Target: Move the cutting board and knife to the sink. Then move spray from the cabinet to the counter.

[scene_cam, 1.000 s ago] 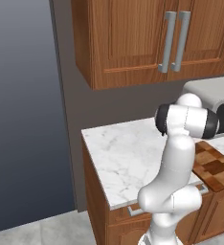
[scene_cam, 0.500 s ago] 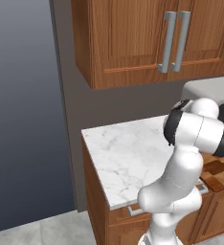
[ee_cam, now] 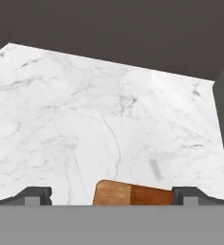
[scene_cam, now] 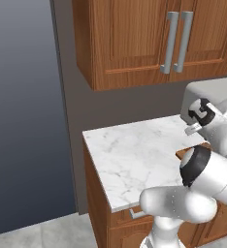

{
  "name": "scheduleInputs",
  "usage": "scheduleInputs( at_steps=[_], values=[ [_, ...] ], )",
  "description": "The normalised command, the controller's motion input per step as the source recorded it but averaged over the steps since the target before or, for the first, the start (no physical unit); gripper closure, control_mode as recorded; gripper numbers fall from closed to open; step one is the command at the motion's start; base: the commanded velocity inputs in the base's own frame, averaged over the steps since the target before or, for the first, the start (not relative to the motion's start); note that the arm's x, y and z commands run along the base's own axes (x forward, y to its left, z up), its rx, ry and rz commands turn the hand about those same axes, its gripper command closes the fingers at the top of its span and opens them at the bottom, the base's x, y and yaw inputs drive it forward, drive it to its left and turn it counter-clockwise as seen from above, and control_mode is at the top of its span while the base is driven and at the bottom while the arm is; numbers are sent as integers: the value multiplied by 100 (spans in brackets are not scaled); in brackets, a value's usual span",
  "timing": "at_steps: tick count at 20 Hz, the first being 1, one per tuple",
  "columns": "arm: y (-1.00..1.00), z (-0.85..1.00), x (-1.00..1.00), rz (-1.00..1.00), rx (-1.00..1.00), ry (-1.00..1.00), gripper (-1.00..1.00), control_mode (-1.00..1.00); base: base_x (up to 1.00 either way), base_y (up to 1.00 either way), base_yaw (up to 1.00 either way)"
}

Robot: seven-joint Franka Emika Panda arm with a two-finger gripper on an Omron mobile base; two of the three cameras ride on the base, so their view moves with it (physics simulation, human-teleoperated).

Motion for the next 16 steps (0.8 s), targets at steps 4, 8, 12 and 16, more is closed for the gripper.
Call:
scheduleInputs(
  at_steps=[4,8,12,16],
  values=[
    [0,91,-89,-1,-1,-10,-100,-100,0,0,0],
    [1,69,-81,-8,0,-1,-100,-100,0,0,0],
    [3,64,-79,-12,3,0,-100,-100,0,0,0],
    [4,62,-85,-19,14,0,-100,-100,0,0,0]
  ],
)
